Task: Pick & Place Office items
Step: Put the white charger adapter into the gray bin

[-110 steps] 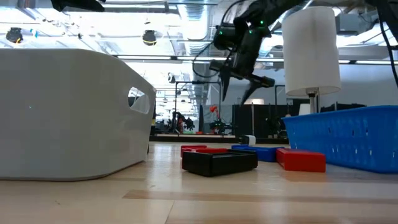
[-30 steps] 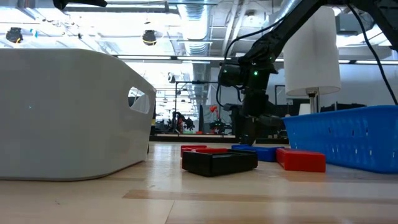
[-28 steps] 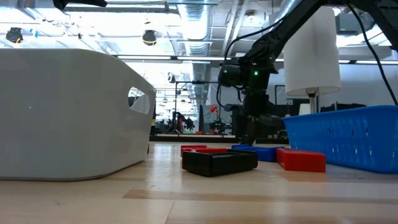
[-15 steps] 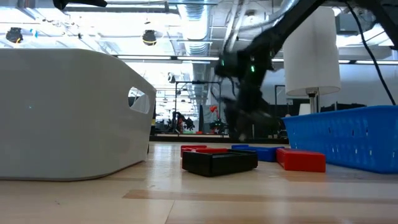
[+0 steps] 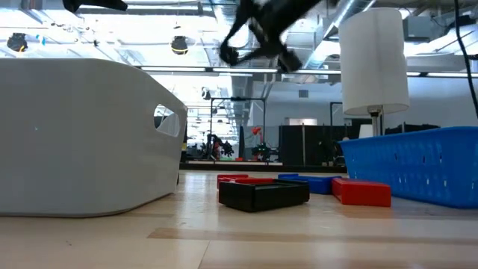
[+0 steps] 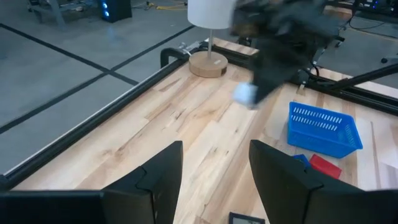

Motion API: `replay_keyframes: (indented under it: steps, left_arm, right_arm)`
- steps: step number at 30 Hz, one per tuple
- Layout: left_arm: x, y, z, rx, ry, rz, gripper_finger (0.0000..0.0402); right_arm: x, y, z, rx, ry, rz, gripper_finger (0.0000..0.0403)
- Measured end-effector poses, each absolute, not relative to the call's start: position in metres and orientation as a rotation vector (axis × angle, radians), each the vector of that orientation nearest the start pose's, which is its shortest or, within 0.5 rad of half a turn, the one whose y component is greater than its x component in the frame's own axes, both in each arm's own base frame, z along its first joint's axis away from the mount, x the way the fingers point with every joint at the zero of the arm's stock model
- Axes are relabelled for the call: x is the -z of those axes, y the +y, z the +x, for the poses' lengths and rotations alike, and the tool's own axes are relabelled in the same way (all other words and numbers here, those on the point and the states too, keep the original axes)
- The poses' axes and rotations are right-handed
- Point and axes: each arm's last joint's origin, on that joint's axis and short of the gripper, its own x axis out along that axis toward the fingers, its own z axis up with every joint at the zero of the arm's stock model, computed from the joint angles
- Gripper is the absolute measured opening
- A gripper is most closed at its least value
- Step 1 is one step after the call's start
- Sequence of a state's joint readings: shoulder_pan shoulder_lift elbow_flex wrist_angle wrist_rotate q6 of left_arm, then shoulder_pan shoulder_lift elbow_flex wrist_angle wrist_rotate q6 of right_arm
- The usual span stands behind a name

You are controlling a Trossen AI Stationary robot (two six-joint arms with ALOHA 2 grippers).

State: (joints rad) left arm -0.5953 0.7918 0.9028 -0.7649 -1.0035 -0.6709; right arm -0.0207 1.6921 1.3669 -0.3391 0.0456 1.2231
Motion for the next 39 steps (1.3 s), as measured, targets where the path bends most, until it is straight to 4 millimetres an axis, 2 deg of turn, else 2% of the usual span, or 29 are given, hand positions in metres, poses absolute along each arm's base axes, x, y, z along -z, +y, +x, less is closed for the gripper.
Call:
replay_keyframes:
  steps: [3,7,13,20,25,30,35,39]
  left_arm:
    - [-0.327,-0.057,0.127,-0.512,0.309,-0.177,0.0182]
    - [-0.327,-0.057,0.127,-0.513,0.311,-0.174,0.0182]
    - [-0.325,-0.056,0.126,-0.526,0.324,-0.187,0.0182]
    - [-0.324,-0.055,0.125,-0.533,0.327,-0.187,0.0182]
    - [-0.323,-0.055,0.124,-0.543,0.330,-0.193,0.0182]
    - [-0.323,-0.055,0.124,-0.542,0.329,-0.194,0.0182]
    - [-0.323,-0.055,0.124,-0.543,0.331,-0.192,0.0182]
    - [-0.323,-0.055,0.124,-0.543,0.333,-0.189,0.0182]
  right_arm:
    - [-0.289,0.015,0.378,0.385,0.565,1.122,0.0136]
    - [-0.276,0.045,0.387,0.296,0.620,1.090,0.0137]
    - [-0.249,0.083,0.419,0.138,0.660,1.062,0.0141]
    - [-0.260,0.115,0.451,0.083,0.802,0.823,0.0139]
    - [-0.249,0.135,0.460,0.131,0.944,0.645,0.0139]
    - [-0.232,0.144,0.467,0.206,1.031,0.539,0.0139]
    - [-0.234,0.153,0.471,0.223,0.995,0.510,0.0139]
    - [-0.233,0.153,0.472,0.224,0.990,0.505,0.0139]
